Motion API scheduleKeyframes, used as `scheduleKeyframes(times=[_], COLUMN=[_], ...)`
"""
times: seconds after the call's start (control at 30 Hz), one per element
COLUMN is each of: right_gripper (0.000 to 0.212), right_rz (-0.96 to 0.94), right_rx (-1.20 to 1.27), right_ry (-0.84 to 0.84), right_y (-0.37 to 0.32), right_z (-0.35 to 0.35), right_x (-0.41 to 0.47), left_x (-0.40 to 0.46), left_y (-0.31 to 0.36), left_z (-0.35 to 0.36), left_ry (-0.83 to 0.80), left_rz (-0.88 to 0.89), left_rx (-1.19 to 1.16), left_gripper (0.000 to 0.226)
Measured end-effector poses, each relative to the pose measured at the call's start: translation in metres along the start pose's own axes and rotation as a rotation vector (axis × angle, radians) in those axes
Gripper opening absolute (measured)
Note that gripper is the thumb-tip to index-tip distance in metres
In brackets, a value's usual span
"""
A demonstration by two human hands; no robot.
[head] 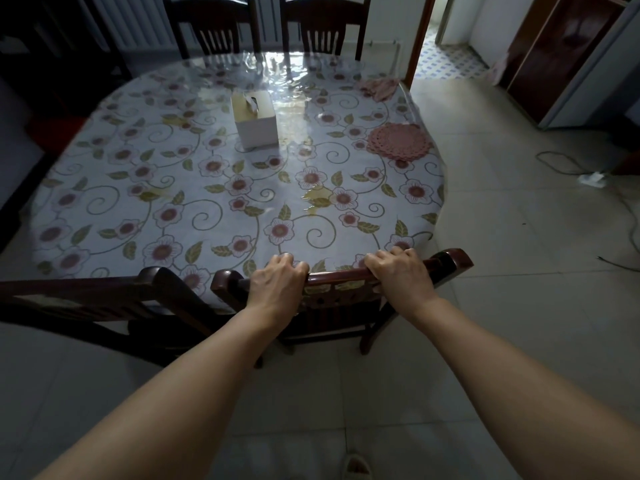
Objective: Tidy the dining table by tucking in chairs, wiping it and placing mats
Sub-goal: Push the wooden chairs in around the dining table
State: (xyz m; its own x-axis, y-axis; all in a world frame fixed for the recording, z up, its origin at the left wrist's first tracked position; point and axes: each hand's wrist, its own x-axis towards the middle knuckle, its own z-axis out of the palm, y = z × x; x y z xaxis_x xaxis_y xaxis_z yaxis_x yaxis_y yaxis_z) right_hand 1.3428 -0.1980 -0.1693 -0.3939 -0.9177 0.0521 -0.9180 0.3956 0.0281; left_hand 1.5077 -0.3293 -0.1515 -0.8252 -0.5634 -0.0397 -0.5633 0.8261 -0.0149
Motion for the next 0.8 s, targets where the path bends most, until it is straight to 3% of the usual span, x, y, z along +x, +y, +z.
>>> scheduleKeyframes(times=[0.37,0.53,0.8], right_gripper=[0.032,0.041,0.051], right_rz=[0.081,0.100,0.118], right_rx=[-0.034,0.068,0.108], right_ry=[0.113,-0.061,-0.138], right_y=[-0.002,0.000,0.000], right_z=[0.000,-0.008,-0.015], right_x=[-0.004,-0.008,-0.018], left_x=[0.001,-0.002,-0.007], left_y=[0.009,0.011,0.017], left_z=[0.002,0.004,-0.002], left_ry=[0.002,-0.015,-0.068], left_rz=[-0.009,-0.024,-0.045], left_rx=[0.016,-0.039,-0.087], left_gripper=[0.031,0.029,0.027])
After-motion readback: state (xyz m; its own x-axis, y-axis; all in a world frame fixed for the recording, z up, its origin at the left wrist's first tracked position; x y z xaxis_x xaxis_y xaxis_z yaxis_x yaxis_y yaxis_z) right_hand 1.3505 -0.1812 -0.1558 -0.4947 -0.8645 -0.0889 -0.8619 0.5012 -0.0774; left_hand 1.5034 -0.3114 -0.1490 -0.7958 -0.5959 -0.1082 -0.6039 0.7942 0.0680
